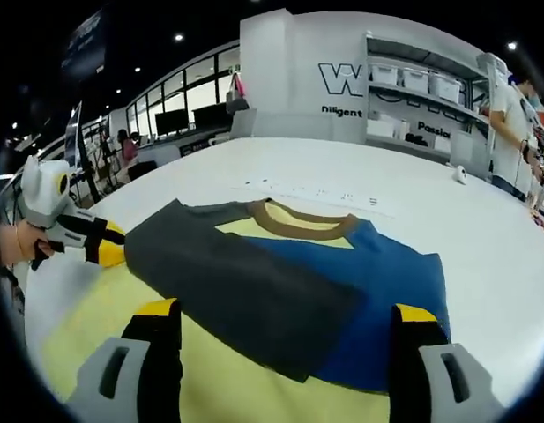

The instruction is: Fold the garment on the visible template until the final outline fits inside the template.

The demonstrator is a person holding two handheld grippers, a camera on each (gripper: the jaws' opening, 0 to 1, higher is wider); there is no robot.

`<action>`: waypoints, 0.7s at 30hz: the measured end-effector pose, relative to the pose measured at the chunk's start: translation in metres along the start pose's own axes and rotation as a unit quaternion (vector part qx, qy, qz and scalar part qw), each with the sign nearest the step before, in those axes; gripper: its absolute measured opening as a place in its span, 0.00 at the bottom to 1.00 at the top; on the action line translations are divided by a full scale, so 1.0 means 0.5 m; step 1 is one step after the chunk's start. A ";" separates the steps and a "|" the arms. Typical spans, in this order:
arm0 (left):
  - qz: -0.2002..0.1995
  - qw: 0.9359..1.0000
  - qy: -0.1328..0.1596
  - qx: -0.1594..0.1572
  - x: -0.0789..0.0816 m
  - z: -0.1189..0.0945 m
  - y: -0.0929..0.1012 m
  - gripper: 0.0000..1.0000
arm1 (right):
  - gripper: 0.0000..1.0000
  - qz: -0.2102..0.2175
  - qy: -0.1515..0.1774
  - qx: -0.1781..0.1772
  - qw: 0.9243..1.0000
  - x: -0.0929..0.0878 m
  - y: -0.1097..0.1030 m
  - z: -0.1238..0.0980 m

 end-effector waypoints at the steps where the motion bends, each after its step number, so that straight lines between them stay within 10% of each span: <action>1: 0.003 1.000 -0.001 -0.004 -0.001 0.002 0.004 0.16 | 0.96 -0.002 0.000 -0.002 1.000 -0.002 0.000 0.003; 21: 0.041 0.999 -0.007 -0.020 -0.016 -0.027 -0.003 0.00 | 0.95 -0.014 -0.001 -0.021 1.000 -0.009 0.008 0.018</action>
Point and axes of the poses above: the point that each gripper's makers call its tool centre point, and the gripper's own axes: z roughly forward along the fingers, y roughly to its right, x roughly out of its top, the point moved 3 cm from there along -z, roughly backward along the fingers, and after that the axes turned 8 degrees about y, right-handed, at the moved point
